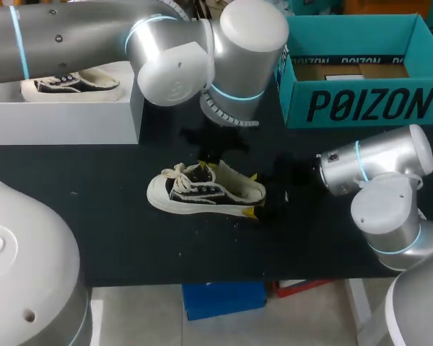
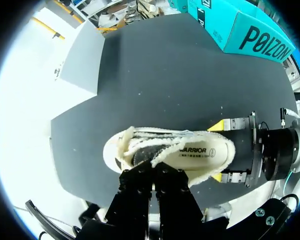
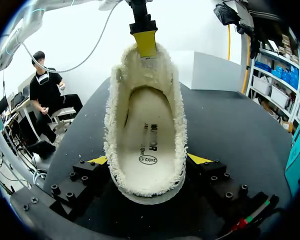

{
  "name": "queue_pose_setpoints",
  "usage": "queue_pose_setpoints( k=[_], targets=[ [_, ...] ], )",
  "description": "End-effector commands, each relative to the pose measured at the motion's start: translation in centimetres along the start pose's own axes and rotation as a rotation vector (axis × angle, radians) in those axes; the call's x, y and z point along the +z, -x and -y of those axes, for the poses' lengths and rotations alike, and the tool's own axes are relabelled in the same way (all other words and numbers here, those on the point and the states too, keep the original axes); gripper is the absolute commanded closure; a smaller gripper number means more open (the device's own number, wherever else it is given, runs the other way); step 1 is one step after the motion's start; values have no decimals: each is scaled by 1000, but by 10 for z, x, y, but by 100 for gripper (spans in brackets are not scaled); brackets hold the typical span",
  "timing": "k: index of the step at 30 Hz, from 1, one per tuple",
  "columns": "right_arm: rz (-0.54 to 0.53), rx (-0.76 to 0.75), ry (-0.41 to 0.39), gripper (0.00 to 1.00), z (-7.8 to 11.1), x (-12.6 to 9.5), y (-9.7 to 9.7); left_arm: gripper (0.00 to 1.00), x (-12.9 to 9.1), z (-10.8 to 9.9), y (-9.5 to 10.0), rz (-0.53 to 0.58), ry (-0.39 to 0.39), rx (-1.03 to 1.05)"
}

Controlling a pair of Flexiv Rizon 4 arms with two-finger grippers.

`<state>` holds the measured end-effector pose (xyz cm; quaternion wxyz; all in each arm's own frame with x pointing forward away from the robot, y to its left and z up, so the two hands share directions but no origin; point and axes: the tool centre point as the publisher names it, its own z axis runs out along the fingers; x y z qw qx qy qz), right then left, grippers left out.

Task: Take the shoe out of the shoebox, open the shoe tongue, remove and reinsert the insole, then place the shoe into the shoebox

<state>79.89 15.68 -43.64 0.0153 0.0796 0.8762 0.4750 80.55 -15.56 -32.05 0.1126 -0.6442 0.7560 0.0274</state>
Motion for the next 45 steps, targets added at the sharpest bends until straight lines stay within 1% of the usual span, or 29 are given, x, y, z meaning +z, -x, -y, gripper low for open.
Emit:
queue_pose_setpoints(
  k=[1,6,13,22,30,35,45],
  targets=[
    [0,2,-4,100,-1,2,0,100,-6,-6,21,-123,-35,-10],
    [0,2,-4,100,-1,2,0,100,-6,-7,34,-178,-51,-34],
    [0,2,-4,100,-1,2,0,100,-1,-13,54,-238,-54,-66],
    [0,2,-4,100,-1,2,0,100,5,-16,78,-286,-64,-107],
    [0,2,-4,100,-1,2,0,100,12,-21,87,-332,-66,-114],
    [0,2,-4,100,-1,2,0,100,23,-27,88,-348,-59,-106],
    [0,2,-4,100,-1,2,0,100,41,-29,89,-334,-46,-102]
  ],
)
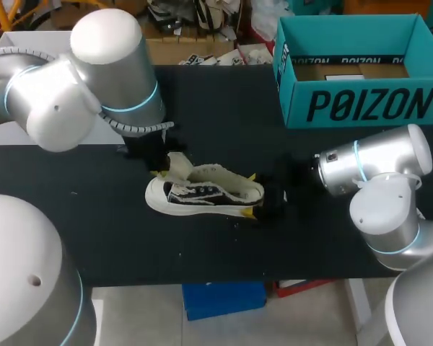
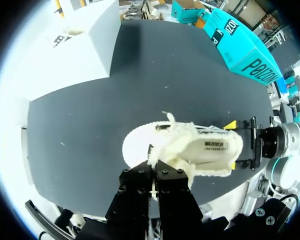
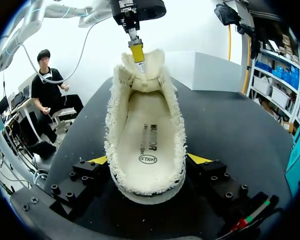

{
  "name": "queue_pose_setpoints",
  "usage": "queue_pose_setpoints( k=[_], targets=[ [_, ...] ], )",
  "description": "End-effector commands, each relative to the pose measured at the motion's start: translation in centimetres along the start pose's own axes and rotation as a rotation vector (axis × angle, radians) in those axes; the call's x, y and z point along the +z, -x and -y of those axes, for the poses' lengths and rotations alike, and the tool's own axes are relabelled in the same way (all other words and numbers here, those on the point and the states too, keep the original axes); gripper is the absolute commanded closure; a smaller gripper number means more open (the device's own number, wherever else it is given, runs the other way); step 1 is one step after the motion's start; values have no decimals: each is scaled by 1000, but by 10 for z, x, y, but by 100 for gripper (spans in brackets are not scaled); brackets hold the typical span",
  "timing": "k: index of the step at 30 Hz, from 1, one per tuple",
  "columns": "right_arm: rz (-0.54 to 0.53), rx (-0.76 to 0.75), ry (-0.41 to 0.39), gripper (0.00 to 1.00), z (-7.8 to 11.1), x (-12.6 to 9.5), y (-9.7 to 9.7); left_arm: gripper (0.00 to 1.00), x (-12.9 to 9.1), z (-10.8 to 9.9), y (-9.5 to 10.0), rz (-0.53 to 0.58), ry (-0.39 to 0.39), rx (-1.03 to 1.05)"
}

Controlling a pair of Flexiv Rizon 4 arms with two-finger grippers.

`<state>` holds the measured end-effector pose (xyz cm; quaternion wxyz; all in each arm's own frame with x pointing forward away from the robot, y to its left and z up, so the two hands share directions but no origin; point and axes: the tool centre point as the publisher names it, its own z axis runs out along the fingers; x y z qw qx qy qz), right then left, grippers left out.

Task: Take the shoe out of the shoebox, open the shoe tongue, remove and reinsert the insole, then place the shoe into the shoebox

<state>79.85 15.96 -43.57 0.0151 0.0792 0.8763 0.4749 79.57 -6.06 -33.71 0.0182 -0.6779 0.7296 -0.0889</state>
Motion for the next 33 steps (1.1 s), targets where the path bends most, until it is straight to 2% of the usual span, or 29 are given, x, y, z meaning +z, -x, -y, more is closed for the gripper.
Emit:
queue_pose_setpoints(
  k=[1,13,21,22,23,24,26,33],
  targets=[
    [1,2,-4,100,1,0,1,100,8,-2,4,-43,2,4],
    [1,2,-4,100,1,0,1,100,14,-2,14,-18,7,-9],
    [1,2,-4,100,1,0,1,100,30,-5,12,25,71,29],
    [1,2,-4,100,1,0,1,97,31,-6,12,26,79,38],
    [1,2,-4,100,1,0,1,69,32,-6,12,33,82,47],
    [1,2,-4,100,1,0,1,53,32,-6,12,33,84,58],
    [1,2,-4,100,1,0,1,0,30,-6,11,17,88,83],
    [1,2,-4,100,1,0,1,0,6,-1,4,-74,58,258]
  ],
)
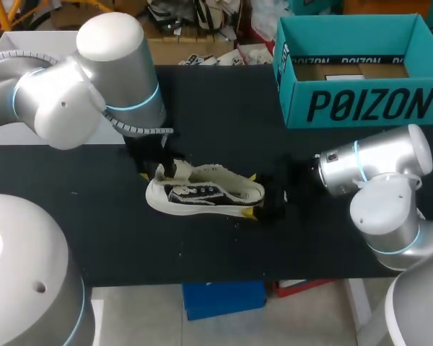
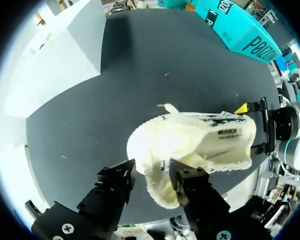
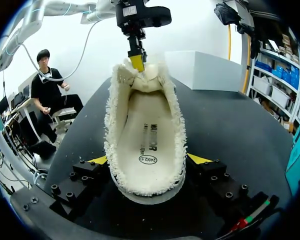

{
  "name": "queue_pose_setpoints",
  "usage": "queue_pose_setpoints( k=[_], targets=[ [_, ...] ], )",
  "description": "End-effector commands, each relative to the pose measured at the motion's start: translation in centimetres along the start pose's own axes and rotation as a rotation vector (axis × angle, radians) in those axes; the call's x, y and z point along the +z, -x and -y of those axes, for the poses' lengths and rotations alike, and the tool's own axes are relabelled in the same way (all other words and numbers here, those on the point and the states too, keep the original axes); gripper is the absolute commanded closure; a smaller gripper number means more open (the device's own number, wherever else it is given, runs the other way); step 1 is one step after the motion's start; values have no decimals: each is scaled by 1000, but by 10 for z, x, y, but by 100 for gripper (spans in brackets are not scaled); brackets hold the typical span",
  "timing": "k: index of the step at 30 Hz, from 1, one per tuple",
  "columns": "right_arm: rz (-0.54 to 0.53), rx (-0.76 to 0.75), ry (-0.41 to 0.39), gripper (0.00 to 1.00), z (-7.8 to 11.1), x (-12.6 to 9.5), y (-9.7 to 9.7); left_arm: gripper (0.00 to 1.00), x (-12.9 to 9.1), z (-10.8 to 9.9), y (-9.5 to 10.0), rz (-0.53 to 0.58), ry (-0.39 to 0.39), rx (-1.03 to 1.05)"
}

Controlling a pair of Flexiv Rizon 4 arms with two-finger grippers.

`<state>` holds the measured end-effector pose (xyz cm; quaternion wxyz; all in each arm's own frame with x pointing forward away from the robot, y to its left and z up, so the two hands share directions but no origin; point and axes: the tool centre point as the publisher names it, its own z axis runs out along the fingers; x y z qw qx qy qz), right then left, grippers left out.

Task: Take the shoe out of the shoebox, open the shoe tongue, remove and reinsert the insole, then place the shoe into the shoebox

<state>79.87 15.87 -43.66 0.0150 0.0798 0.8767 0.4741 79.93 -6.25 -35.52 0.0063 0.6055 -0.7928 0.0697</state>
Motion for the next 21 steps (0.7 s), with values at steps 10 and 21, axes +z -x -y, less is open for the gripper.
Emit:
queue_pose_setpoints(
  k=[10,21],
  targets=[
    [0,1,-2,100,0,0,0,0,-58,6,-14,-204,-44,476],
    [0,1,-2,100,0,0,0,100,-80,18,-53,-299,144,1102]
  ],
)
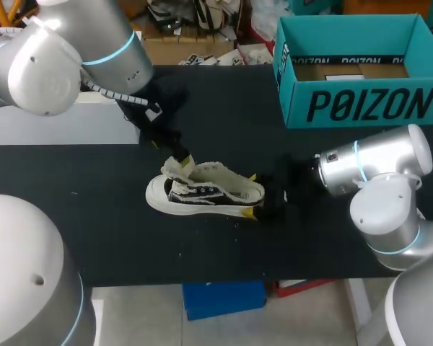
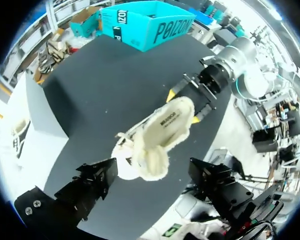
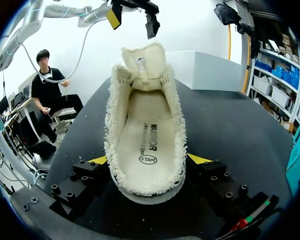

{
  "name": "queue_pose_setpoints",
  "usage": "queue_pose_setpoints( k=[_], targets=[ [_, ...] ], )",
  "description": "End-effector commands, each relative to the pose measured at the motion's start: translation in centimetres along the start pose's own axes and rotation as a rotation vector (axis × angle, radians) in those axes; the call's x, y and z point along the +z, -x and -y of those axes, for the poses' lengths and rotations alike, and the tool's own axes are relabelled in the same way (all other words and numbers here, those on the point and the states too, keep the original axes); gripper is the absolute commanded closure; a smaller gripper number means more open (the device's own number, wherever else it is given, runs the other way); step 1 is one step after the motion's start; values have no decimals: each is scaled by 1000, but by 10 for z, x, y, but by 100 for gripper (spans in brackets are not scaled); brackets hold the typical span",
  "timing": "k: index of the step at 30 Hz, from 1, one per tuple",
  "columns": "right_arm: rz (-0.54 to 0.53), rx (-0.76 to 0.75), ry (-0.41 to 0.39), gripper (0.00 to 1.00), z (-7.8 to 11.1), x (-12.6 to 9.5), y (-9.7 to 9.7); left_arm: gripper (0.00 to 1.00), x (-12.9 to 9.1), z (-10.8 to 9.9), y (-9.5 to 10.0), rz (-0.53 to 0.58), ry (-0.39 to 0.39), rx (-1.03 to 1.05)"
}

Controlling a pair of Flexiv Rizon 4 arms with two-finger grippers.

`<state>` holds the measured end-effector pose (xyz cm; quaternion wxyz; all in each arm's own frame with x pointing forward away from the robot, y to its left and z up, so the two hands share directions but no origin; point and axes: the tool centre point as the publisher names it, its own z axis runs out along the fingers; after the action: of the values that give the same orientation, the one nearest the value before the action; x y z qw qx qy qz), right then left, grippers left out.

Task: Take the shoe out of the shoebox, open the shoe tongue, remove and reinsert the insole, then place the shoe into the shoebox

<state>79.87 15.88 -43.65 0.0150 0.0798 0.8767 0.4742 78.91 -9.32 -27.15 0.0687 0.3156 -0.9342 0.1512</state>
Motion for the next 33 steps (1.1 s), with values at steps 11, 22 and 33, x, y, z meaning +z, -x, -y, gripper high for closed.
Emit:
queue_pose_setpoints(
  k=[11,22,33],
  targets=[
    [0,1,-3,100,0,0,0,100,12,35,-7,-246,325,680],
    [0,1,-3,100,0,0,0,100,14,32,-6,-209,329,674],
    [0,1,-3,100,0,0,0,100,27,40,-4,-166,172,798]
  ],
)
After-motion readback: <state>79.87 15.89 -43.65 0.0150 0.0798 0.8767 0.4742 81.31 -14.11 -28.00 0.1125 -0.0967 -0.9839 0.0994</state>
